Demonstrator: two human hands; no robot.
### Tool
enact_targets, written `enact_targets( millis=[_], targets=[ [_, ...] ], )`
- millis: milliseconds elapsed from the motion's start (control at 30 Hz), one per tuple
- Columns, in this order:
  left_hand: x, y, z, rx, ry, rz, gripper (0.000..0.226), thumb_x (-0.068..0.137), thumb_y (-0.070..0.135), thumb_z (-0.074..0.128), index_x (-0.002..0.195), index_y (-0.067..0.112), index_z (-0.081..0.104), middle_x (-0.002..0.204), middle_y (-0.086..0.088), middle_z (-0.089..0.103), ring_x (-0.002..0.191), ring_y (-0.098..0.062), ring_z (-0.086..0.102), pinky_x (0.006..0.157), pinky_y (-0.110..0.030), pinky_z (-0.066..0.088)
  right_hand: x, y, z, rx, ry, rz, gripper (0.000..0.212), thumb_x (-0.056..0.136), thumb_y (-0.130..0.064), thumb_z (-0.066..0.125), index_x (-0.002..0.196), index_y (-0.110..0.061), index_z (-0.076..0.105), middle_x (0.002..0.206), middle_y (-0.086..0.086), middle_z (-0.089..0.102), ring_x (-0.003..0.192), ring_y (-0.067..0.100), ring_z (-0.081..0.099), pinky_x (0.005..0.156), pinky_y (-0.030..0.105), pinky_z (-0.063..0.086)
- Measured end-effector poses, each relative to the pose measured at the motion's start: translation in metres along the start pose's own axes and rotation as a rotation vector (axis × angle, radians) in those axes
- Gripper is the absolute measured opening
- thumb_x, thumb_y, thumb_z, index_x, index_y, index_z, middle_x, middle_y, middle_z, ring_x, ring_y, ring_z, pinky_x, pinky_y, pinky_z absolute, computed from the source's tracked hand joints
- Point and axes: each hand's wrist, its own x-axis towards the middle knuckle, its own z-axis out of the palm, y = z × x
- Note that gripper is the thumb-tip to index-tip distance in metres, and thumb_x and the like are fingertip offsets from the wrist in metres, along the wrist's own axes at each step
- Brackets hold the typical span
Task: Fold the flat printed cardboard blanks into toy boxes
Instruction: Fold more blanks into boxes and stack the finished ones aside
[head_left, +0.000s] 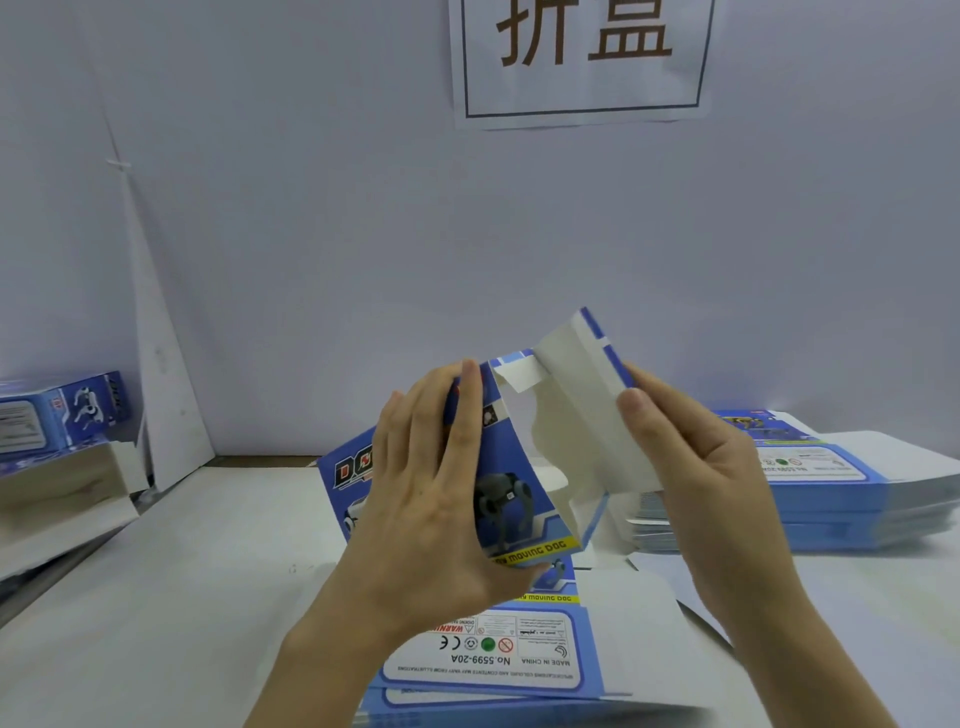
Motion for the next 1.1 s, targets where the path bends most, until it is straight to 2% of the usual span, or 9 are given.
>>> enact_targets(
  millis=[133,267,400,500,567,633,767,967,1100],
  targets=[
    [-0.001,-0.001,0.001,0.018,0.011,-0.038,0.126,0.059,0.077,0.055,0.151,0.015,-0.003,0.15,-0.004,0.018,0.141,-0.023,0.02,0.116,-0.05,0.021,-0.01,0.001,0.017,-0.153,-0.052,-0.128,0.029,0.088,-0.031,0.057,0.114,-0.041,0.065,0.098,-0.021,0.072,0.094,-0.001,0.066,0.073,0.011,0.05],
    [0.0,0.005,0.003,0.059,0.057,-0.034,0.122,0.062,0.076,0.053,0.151,0.011,0.002,0.148,-0.007,0.019,0.14,-0.021,0.015,0.113,-0.055,0.026,-0.015,0.007,0.026,-0.221,-0.076,-0.135,0.036,0.09,-0.032,0.058,0.126,-0.034,0.062,0.118,-0.012,0.068,0.113,0.007,0.061,0.086,0.02,0.053],
    [0.001,0.01,0.001,0.077,0.101,-0.061,0.118,0.063,0.073,0.053,0.15,0.01,0.005,0.146,-0.009,0.021,0.138,-0.022,0.016,0.109,-0.056,0.031,-0.017,0.008,0.031,-0.262,-0.1,-0.169,0.036,0.092,-0.034,0.053,0.128,-0.037,0.057,0.13,-0.015,0.061,0.123,0.0,0.052,0.088,0.011,0.048],
    [0.001,0.013,0.001,0.098,0.118,-0.088,0.119,0.062,0.071,0.058,0.149,0.006,0.009,0.145,-0.011,0.023,0.135,-0.028,0.024,0.108,-0.054,0.033,-0.02,0.008,0.033,-0.242,-0.146,-0.14,0.038,0.093,-0.043,0.046,0.131,-0.042,0.052,0.136,-0.023,0.053,0.13,0.0,0.045,0.097,0.029,0.051],
    [0.001,0.015,0.001,0.105,0.108,-0.123,0.123,0.059,0.069,0.065,0.149,0.006,0.01,0.146,-0.014,0.023,0.134,-0.031,0.026,0.108,-0.051,0.03,-0.023,0.008,0.036,-0.252,-0.169,-0.141,0.04,0.092,-0.052,0.044,0.132,-0.045,0.05,0.14,-0.027,0.047,0.136,-0.002,0.037,0.106,0.038,0.044],
    [0.0,0.015,0.0,0.101,0.113,-0.15,0.122,0.06,0.068,0.063,0.15,0.006,0.01,0.147,-0.016,0.024,0.134,-0.032,0.027,0.109,-0.048,0.028,-0.024,0.007,0.039,-0.271,-0.199,-0.155,0.044,0.089,-0.052,0.043,0.133,-0.046,0.047,0.144,-0.028,0.042,0.138,-0.005,0.031,0.112,0.04,0.036],
    [0.001,0.016,-0.001,0.111,0.119,-0.145,0.121,0.058,0.066,0.066,0.149,0.005,0.013,0.145,-0.014,0.024,0.13,-0.03,0.029,0.106,-0.044,0.025,-0.022,0.009,0.036,-0.332,-0.21,-0.181,0.046,0.091,-0.039,0.052,0.136,-0.037,0.047,0.145,-0.022,0.044,0.137,-0.007,0.032,0.111,0.037,0.038],
    [0.004,0.024,-0.002,0.061,0.145,-0.14,0.111,0.065,0.07,0.053,0.149,0.004,0.017,0.143,-0.017,0.029,0.129,-0.029,0.031,0.106,-0.044,0.025,-0.022,0.011,0.036,-0.47,-0.181,-0.297,0.044,0.093,-0.029,0.048,0.137,-0.035,0.042,0.146,-0.016,0.043,0.138,-0.003,0.032,0.111,0.036,0.038],
    [0.005,0.015,-0.006,0.083,0.103,-0.1,0.114,0.062,0.07,0.055,0.149,0.007,0.015,0.145,-0.018,0.03,0.131,-0.029,0.029,0.109,-0.044,0.024,-0.02,0.006,0.033,-0.48,-0.301,-0.234,0.054,0.092,-0.04,0.049,0.144,-0.04,0.034,0.148,-0.022,0.035,0.138,-0.001,0.032,0.109,0.032,0.038]
  ],
)
